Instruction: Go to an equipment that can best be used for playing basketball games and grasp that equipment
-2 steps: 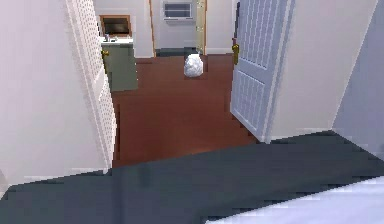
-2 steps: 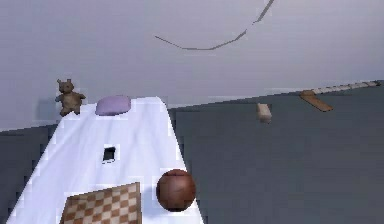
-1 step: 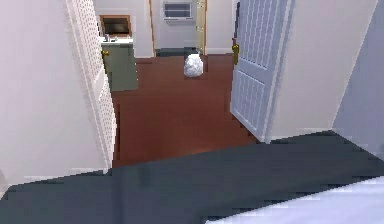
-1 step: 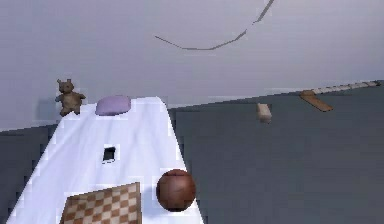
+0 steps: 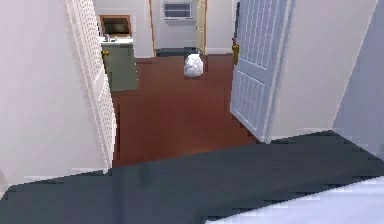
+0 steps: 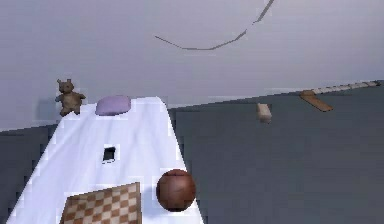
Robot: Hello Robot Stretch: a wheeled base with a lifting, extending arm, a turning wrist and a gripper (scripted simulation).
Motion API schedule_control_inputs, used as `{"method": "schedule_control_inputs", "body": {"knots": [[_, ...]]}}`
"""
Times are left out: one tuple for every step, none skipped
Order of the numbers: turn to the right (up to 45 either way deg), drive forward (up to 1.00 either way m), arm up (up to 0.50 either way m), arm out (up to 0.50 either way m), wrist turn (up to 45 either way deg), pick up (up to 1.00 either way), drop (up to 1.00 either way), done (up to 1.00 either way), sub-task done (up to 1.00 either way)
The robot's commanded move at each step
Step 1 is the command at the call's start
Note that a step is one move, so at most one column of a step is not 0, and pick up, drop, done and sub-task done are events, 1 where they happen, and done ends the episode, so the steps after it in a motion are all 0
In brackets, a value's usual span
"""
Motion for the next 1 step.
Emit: {"method": "schedule_control_inputs", "body": {"knots": [[0.0,0.0,0.0,0.36,0.0,0.0,0.0,0.0,0.0]]}}
